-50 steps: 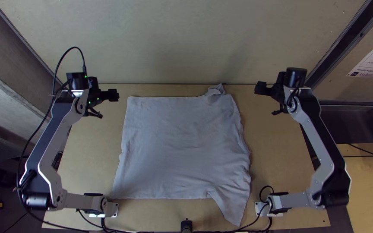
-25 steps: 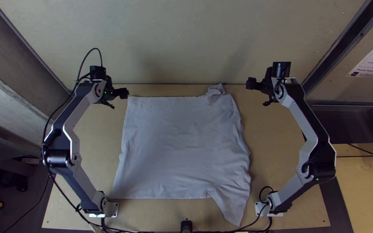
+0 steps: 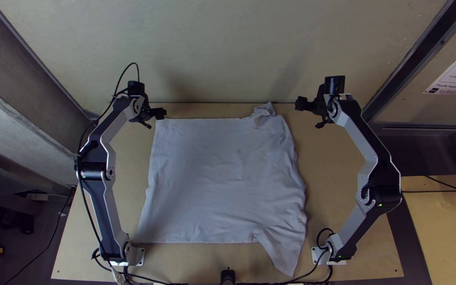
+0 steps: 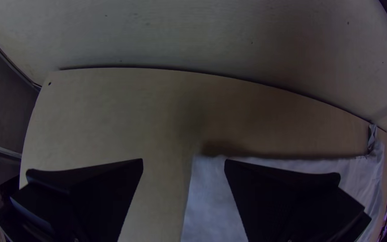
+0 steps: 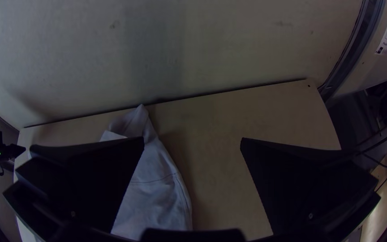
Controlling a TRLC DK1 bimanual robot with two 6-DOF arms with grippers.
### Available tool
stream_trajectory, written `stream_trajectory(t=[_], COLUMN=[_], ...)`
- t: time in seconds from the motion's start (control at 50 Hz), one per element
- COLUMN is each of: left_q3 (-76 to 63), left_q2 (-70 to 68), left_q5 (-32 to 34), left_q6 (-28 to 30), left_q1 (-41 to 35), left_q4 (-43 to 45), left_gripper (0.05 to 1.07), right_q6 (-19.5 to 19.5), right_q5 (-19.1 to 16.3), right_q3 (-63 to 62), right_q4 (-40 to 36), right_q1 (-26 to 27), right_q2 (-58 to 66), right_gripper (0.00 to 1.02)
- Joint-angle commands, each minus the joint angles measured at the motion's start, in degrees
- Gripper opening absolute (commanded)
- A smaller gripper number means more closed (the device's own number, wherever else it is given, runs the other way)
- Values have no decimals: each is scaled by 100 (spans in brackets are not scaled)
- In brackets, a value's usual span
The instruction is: Fold the t-shirt
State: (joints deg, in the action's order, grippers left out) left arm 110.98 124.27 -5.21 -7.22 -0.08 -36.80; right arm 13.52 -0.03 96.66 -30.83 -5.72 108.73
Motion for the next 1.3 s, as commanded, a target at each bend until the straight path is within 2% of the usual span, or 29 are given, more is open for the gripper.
stream_trajectory(t=[0.0,0.22,0.42,0.44,0.48,0.54,0.58,0.76,0.98,1.06,1.2,1.28], left_q3=[275,310,266,266,266,284,293,293,205,161,99,55], left_q2=[238,396,616,625,643,651,651,537,168,36,-61,-69], left_q5=[-50,-76,-428,-489,-507,-498,-463,-217,-50,-50,-50,-50], left_q6=[-121,-121,-95,-95,-77,-16,-7,28,-7,-7,10,2], left_q1=[-80,-159,-265,-274,-274,-282,-282,-274,-335,-388,-432,-449], left_q4=[-100,-451,-504,-504,-478,-390,-355,-416,-530,-539,-548,-548], left_gripper=[92,92,91,85,67,28,8,8,8,8,8,8], right_q6=[133,177,300,318,318,318,318,318,300,300,327,344], right_q5=[-49,-41,-41,-41,-41,-41,-41,-41,-41,-41,-85,-93], right_q3=[169,336,608,635,670,722,766,1012,1680,2014,2647,3078], right_q4=[-11,-11,-11,-11,-11,-11,-11,-37,-503,-793,-1382,-1698], right_q1=[-96,-176,-202,-202,-211,-219,-219,-219,-307,-378,-501,-553], right_q2=[219,439,641,667,711,808,878,1335,2012,2293,2759,3040], right_gripper=[99,99,99,99,99,99,99,99,98,93,92,86])
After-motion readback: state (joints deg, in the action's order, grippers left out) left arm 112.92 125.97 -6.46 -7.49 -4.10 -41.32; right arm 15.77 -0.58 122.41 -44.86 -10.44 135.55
